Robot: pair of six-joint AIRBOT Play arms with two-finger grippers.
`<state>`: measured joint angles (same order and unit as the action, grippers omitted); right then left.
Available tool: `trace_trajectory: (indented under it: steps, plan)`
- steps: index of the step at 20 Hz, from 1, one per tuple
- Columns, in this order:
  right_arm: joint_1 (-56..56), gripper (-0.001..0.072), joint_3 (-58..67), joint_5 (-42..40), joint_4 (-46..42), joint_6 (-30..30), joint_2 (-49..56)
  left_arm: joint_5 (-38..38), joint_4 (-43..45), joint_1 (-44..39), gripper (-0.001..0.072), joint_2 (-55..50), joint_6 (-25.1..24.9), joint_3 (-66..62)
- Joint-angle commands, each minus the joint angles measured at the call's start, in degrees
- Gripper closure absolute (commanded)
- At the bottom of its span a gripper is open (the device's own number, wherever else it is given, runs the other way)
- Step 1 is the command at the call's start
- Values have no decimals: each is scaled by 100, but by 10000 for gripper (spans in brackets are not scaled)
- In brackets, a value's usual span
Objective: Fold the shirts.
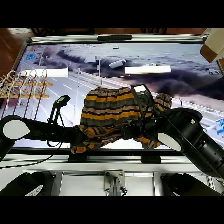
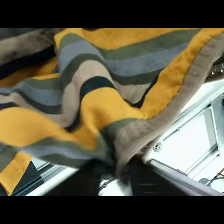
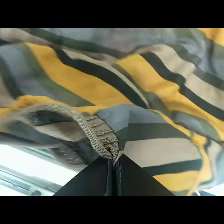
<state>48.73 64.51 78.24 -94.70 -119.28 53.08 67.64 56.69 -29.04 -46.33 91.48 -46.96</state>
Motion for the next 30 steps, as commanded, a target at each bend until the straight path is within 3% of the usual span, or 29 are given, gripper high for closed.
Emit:
trace_trajectory:
  steps: [1,4,6,7,8,10,15,16,17,19,20,21,25,30]
  plan:
    - [85,664,-7,-247,50,-96,33,-138,17,-15,352,0,-94,96]
    - [85,664,-7,-245,190,-96,33,710,533,264,352,0,-785,-275]
    - [85,664,-7,-245,334,-94,33,1738,1786,826,323,2,-905,-979]
    - [85,664,-7,-245,380,-94,33,2083,2516,1189,80,7,-1058,-1388]
    - [85,664,-7,-245,424,-94,33,2212,3235,1589,-13,15,-1161,-1773]
    - [85,664,-7,-243,444,-96,33,1937,4118,2411,-13,44,-979,-2337]
    - [83,663,-7,-238,481,-155,33,1108,4148,4369,-1,-101,-940,-2251]
    - [83,663,-7,-221,481,-155,33,916,4148,4599,18,-175,-940,-2107]
    - [83,663,-7,-210,481,-155,33,715,4148,4804,141,-295,-940,-1939]
    - [83,663,-7,-175,472,-151,33,599,4127,4988,143,-651,-940,-1692]
    - [83,663,-7,-162,437,-142,33,603,4030,4979,58,-846,-938,-1633]
    - [76,663,-7,-164,413,-133,33,557,3794,4940,30,-1054,-942,-1611]
    - [72,663,-7,-166,214,-142,33,501,3519,4649,30,-1679,-940,-1611]
    - [72,663,-7,-157,122,-203,33,428,3696,4627,31,-1746,-1139,-1279]
